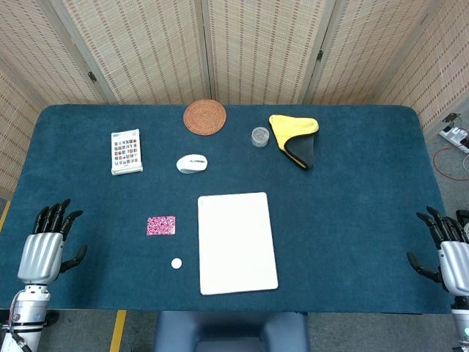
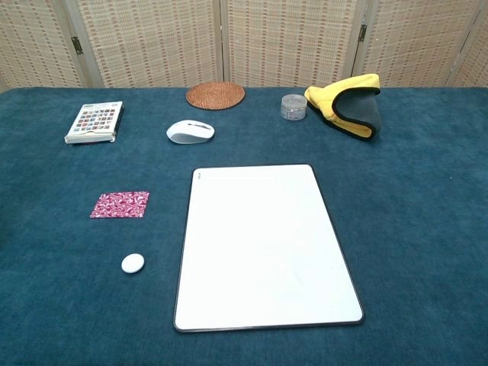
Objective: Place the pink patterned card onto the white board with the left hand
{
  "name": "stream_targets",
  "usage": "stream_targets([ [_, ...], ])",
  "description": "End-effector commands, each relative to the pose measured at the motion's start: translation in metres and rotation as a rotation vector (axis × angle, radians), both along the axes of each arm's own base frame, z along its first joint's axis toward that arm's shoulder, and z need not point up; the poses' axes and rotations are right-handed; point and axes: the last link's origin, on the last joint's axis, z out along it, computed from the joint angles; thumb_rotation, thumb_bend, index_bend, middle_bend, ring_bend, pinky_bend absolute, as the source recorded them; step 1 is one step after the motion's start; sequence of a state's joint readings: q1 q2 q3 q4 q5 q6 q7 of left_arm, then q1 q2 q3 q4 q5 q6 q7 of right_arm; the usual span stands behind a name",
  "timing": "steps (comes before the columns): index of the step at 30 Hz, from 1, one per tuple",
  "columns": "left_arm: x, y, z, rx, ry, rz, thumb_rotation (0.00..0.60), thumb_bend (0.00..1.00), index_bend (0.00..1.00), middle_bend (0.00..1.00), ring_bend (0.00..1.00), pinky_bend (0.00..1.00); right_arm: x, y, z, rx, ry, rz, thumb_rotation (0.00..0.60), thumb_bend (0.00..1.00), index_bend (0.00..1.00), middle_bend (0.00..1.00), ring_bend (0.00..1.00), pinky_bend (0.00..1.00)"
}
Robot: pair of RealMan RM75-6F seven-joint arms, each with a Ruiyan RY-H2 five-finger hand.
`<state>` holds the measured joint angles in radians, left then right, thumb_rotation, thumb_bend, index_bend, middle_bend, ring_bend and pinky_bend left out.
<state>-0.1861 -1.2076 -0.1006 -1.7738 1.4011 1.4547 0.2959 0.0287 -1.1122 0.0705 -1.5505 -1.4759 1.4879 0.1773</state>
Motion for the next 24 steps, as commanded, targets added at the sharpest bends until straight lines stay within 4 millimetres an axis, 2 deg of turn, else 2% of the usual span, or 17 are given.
stream_targets([
  [1, -0.001, 0.000, 0.000, -0.002, 0.001, 0.002, 0.600, 0.37, 0.21, 0.07, 0.00, 0.00, 0.001, 0.000, 0.000, 0.004, 0.001, 0.002, 0.600, 0.33, 0.14, 0.10, 0.12, 0.09],
  [15, -0.002, 0.000, -0.001, -0.007, -0.001, -0.001, 0.600, 0.37, 0.21, 0.07, 0.00, 0.00, 0.003, -0.002, 0.000, 0.002, 0.004, 0.012, 0.600, 0.33, 0.14, 0.10, 0.13, 0.09],
  [24, 0.006, 0.016, -0.008, -0.045, 0.002, -0.056, 0.600, 0.37, 0.22, 0.07, 0.00, 0.00, 0.005, -0.002, 0.001, -0.004, 0.009, 0.024, 0.600, 0.32, 0.14, 0.10, 0.13, 0.09],
])
